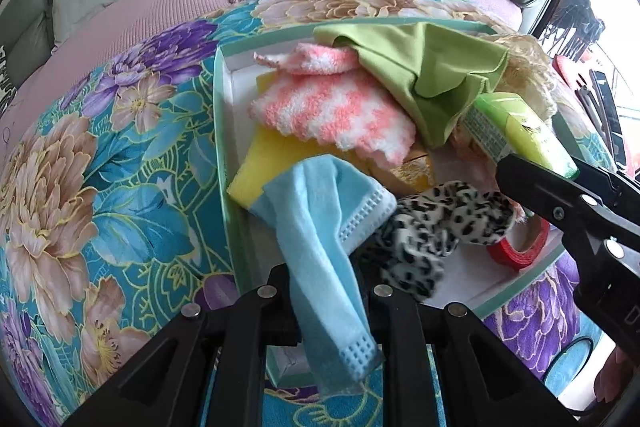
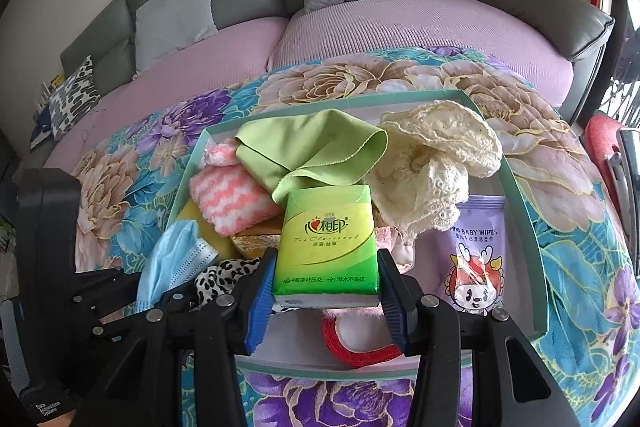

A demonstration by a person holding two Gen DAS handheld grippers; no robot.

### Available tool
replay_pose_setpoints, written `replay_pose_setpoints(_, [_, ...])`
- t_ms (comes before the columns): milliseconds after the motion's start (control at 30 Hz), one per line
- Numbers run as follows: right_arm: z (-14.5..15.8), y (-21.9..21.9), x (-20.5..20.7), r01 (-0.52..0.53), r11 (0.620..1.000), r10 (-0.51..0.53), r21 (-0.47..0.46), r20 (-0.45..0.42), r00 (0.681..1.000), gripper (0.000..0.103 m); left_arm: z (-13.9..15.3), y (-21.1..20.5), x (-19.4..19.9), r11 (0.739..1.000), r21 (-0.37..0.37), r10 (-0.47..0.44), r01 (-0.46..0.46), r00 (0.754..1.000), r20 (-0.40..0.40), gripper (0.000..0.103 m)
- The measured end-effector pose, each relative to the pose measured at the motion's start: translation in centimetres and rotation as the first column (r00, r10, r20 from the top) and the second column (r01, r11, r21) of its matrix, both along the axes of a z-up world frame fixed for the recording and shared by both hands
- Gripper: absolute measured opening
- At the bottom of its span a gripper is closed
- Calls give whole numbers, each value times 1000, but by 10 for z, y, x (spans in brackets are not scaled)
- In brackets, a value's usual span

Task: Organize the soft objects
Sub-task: 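Carry the mask with the left tool while the right carries the tissue pack over the tray, then release the mask into the tray with the left tool while the right releases the tissue pack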

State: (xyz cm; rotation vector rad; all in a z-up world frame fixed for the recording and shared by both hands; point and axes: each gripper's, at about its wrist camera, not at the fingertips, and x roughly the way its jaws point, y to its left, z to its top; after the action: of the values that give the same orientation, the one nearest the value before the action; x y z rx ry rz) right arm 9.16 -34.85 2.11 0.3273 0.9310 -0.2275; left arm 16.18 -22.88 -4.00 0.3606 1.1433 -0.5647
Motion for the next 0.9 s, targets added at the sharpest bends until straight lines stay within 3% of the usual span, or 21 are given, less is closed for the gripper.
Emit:
replay_pose_setpoints(367, [1, 3, 4, -2, 1000, 1, -14, -14, 1000, 51, -3, 4, 3, 1000, -8, 23, -24, 999, -25, 21])
replay_pose_setpoints(600, [11, 3, -1, 11, 999, -11, -48, 11, 1000, 59, 12, 10, -1, 999, -25, 30, -30, 1000, -2, 55])
replay_pose_setpoints(900, [28, 0, -10, 48, 997, -43, -61, 76, 996, 59, 45, 21, -5, 996, -80, 45, -42, 998, 39, 66])
